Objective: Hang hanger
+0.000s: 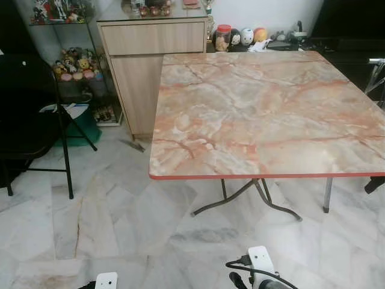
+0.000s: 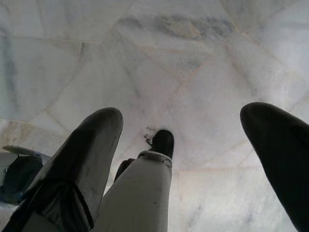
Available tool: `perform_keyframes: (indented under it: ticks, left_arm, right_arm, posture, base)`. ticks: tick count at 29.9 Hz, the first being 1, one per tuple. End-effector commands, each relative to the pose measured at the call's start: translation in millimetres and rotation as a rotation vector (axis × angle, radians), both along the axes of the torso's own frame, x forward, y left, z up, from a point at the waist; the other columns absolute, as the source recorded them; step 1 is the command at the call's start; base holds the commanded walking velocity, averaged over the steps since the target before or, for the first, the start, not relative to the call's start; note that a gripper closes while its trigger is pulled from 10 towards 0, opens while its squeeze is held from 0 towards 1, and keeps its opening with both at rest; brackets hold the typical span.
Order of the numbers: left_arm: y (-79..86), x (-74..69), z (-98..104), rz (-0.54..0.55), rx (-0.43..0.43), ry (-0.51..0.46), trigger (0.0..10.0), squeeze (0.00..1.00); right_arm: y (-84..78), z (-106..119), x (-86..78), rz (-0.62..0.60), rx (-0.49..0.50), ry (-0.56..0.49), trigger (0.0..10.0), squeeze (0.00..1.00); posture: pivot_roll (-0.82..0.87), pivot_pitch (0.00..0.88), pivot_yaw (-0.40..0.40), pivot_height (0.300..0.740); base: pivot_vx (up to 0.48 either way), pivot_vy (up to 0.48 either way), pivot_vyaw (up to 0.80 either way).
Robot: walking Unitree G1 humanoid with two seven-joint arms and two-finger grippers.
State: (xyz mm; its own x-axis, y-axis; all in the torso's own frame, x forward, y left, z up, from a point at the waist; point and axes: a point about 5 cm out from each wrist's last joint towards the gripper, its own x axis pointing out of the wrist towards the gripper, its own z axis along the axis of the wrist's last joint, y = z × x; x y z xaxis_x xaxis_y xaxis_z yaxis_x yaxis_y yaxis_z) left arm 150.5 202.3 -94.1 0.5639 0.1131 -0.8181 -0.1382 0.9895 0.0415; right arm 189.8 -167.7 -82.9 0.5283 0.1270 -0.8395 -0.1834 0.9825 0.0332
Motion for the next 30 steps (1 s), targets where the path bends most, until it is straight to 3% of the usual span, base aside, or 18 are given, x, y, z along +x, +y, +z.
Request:
perform_keyframes:
  ticks: [1,12,18,30]
  left_arm:
    - [0.5,-3.1,-1.6,0.000,0.006,0.023,10.0,0.00]
    - [3.4,-5.3,-1.7,0.001,0.007,0.023,10.0,0.00]
    - [4.3,-6.5,-1.9,0.005,0.006,0.023,10.0,0.00]
    - [4.3,-5.9,-1.7,0.006,0.004,0.020,10.0,0.00]
  right_arm:
    - [-0.5,-0.6,-1.1,-0.011,-0.001,0.002,10.0,0.00]
    - [-1.0,-0.5,-0.9,-0.016,-0.002,0.003,10.0,0.00]
    - [-1.2,-0.5,-0.9,-0.014,-0.004,0.005,10.0,0.00]
    - [-1.5,-0.6,-1.0,-0.008,-0.008,0.008,10.0,0.00]
  posture:
    - [-0.09,0.000,0.027,0.740]
    - [-0.09,0.000,0.026,0.740]
    - [-0.09,0.000,0.025,0.740]
    - [-0.09,0.000,0.024,0.740]
  base:
    - [0.000,0.000,0.00]
    - [0.000,0.000,0.00]
    - [0.000,-0.331,0.00]
    - [0.000,-0.354,-0.62]
